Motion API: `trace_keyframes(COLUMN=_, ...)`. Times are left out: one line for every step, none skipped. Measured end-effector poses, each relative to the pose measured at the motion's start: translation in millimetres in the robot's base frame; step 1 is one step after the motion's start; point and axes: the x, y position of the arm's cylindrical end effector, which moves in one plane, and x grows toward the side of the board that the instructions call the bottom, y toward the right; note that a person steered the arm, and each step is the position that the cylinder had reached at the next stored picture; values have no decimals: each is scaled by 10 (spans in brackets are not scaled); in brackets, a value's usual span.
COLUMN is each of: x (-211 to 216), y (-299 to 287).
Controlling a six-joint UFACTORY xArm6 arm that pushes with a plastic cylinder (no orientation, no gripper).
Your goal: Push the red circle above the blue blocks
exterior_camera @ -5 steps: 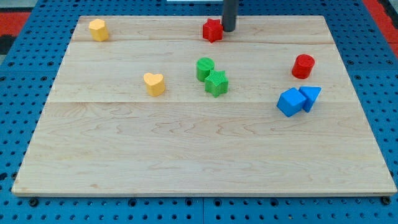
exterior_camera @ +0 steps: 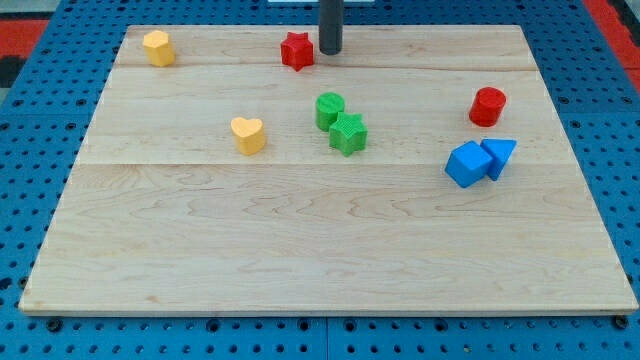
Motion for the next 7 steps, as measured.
trace_keyframes(x=211, y=495)
trace_keyframes(x=290, y=1323)
trace_keyframes(x=412, y=2221)
trace_keyframes(x=1072, y=2794)
trace_keyframes(x=1449, y=2561)
trace_keyframes(x=1249, y=2225)
trace_keyframes(x=1032, y=1836)
